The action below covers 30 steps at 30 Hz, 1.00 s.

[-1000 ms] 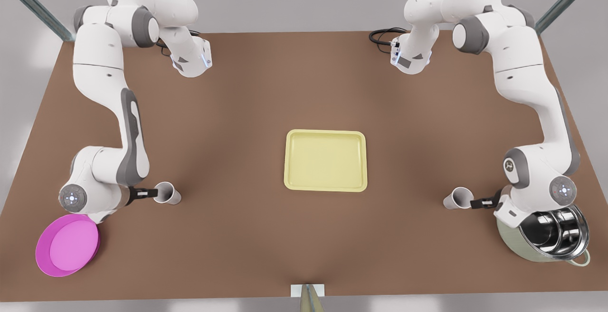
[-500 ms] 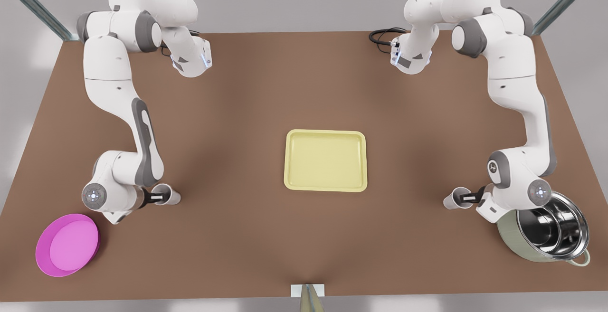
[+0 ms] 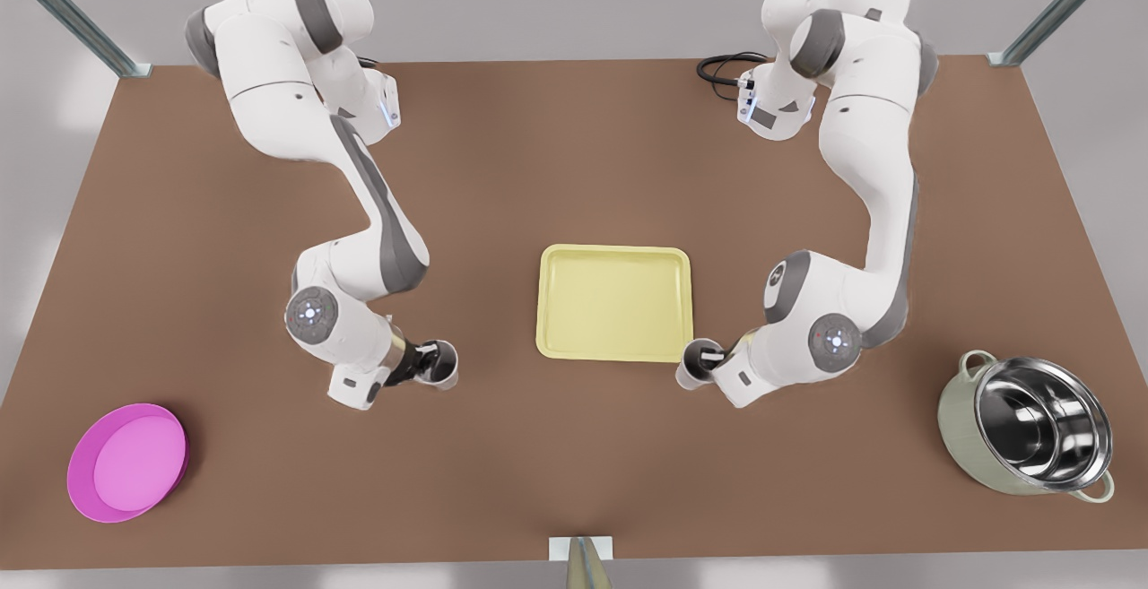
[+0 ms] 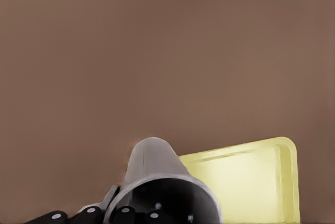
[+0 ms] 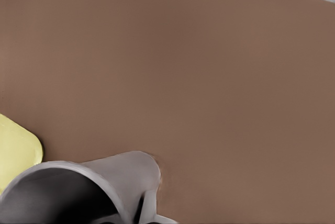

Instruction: Use both arms to respectively pick up the white IKEA cups from the middle-left and middle-right positions, then place the white IKEA cups onto the middle-middle tray, ensuring that the cups remain upright and do not tip over

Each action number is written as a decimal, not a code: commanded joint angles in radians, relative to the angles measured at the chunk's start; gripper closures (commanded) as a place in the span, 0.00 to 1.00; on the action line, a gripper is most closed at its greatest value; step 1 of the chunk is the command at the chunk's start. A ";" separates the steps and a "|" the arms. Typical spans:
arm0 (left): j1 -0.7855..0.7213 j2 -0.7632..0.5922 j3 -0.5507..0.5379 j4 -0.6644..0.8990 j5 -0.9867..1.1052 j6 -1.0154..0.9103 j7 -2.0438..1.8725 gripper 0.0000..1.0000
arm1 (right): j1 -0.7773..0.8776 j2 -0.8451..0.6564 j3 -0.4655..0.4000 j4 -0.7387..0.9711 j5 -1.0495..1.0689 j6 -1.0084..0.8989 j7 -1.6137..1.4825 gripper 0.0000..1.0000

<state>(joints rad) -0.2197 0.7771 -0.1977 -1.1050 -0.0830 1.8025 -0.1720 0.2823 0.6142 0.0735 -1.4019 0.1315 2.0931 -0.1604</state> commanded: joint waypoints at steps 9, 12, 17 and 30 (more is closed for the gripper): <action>-0.023 -0.325 -0.118 -0.674 0.025 0.472 -0.707 0.79 | 0.135 0.065 0.068 -0.002 -0.001 0.200 0.009 0.79; -0.006 -0.315 -0.143 -0.743 0.023 0.636 -0.705 0.79 | 0.164 0.101 0.084 0.004 -0.001 0.249 0.010 0.79; 0.017 -0.259 -0.143 -0.788 0.049 0.704 -0.696 0.79 | 0.219 0.142 0.111 -0.012 -0.003 0.260 -0.004 0.79; 0.052 -0.265 -0.154 -0.794 0.049 0.698 -0.689 0.00 | 0.250 0.160 0.124 -0.055 -0.003 0.246 -0.004 0.00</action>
<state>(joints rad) -0.1708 0.5139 -0.3511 -1.9000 -0.0645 2.4969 -0.6662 0.5325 0.7759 0.1973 -1.4582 0.1298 2.3385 -0.1691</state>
